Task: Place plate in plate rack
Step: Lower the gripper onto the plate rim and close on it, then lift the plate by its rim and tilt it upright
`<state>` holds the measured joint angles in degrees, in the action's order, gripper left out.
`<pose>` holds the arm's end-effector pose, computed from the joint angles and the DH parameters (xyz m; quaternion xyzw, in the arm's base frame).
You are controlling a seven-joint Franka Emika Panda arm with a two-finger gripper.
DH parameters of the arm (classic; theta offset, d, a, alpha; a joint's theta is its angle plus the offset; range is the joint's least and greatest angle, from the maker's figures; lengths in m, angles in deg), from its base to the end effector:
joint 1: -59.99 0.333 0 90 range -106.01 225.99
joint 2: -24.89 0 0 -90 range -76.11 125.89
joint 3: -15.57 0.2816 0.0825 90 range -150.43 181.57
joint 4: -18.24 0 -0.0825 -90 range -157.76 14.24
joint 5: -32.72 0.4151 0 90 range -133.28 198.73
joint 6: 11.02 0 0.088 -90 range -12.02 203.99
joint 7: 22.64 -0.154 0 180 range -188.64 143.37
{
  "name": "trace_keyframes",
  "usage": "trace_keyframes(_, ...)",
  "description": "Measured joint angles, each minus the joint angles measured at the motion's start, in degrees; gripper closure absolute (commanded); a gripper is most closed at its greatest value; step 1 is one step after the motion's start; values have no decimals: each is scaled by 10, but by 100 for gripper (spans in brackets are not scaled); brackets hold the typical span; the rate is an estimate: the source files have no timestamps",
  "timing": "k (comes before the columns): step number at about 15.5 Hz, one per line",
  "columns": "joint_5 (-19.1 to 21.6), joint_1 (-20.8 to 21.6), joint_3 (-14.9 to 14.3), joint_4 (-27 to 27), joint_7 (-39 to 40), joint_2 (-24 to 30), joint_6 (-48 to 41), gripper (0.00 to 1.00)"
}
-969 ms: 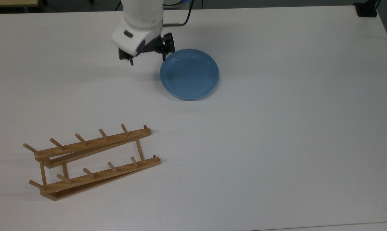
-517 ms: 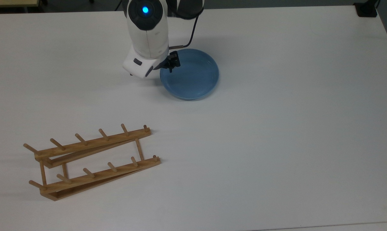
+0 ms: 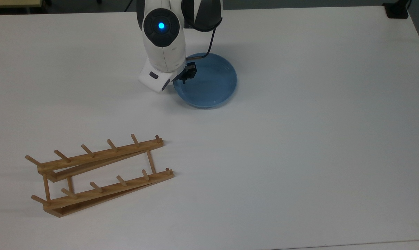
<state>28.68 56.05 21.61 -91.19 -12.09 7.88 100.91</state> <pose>0.5910 0.0144 0.2278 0.9840 0.1260 -0.1260 0.0060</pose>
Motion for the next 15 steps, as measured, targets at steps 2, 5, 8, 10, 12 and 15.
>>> trace_keyframes(2,10,0,0,0,0,-3,0,41)
trace_keyframes(5,12,0,0,0,-2,-9,0,68)
trace_keyframes(8,13,0,0,0,-2,-14,0,100)
trace_keyframes(10,13,0,0,0,-3,-15,1,100)
trace_keyframes(12,17,0,0,4,-3,-13,1,100)
trace_keyframes(15,18,0,0,7,-3,-12,16,100)
